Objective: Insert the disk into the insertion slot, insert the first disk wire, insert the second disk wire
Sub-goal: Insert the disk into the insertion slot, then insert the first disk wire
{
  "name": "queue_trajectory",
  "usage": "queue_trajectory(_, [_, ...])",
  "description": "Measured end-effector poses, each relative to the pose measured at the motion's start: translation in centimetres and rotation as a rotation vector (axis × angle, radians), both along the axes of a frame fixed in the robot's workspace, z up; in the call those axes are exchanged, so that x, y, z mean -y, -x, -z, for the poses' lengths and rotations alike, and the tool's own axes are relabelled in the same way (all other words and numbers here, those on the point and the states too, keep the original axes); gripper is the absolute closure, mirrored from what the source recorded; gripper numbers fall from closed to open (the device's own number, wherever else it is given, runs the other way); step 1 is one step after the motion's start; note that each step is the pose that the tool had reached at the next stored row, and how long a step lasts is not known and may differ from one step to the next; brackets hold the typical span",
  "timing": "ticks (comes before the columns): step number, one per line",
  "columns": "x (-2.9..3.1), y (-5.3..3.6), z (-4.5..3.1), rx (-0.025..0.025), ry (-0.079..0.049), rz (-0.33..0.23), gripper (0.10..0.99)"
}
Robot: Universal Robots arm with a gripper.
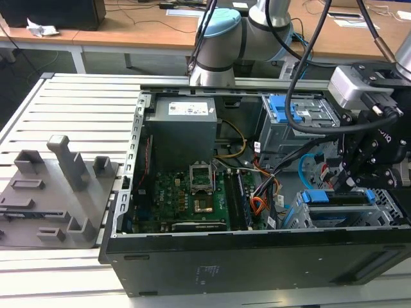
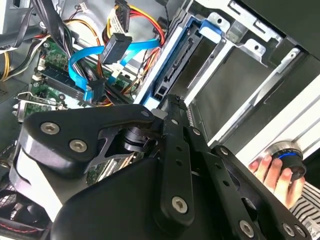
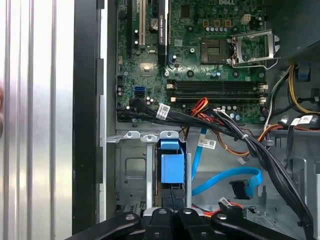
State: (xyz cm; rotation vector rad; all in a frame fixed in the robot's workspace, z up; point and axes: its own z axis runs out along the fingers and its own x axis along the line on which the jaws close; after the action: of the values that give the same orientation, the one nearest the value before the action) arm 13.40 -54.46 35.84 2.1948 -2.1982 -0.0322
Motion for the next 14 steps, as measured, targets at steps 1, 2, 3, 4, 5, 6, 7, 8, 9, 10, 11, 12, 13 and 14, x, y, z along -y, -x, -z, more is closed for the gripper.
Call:
queue_trajectory(1, [0.00,0.00,0.00,0.0000,0.000,0.000,0.980])
queue_trajectory(2, [0.00,-0.02,0.01,0.0000,0.000,0.000,0.980])
queue_trajectory(3, [0.00,-0.04,0.02,0.0000,0.000,0.000,0.980])
queue_trajectory(4, [0.00,-0.05,0.02,0.0000,0.000,0.000,0.980])
queue_trajectory(5, [0.00,-0.05,0.02,0.0000,0.000,0.000,0.980])
queue_trajectory(6, [0.00,-0.06,0.02,0.0000,0.000,0.000,0.980])
queue_trajectory(7, [0.00,-0.06,0.02,0.0000,0.000,0.000,0.980])
queue_trajectory(8, [0.00,-0.07,0.02,0.0000,0.000,0.000,0.980])
queue_trajectory(9, [0.00,-0.08,0.02,0.0000,0.000,0.000,0.980])
queue_trajectory(10, [0.00,-0.08,0.02,0.0000,0.000,0.000,0.980])
queue_trajectory(11, [0.00,-0.09,0.02,0.0000,0.000,0.000,0.980])
queue_trajectory(12, [0.00,-0.11,0.03,0.0000,0.000,0.000,0.980])
queue_trajectory(13, [0.00,-0.12,0.02,0.0000,0.000,0.000,0.980])
queue_trajectory(14, [0.00,-0.13,0.03,-0.0001,0.000,0.000,0.973])
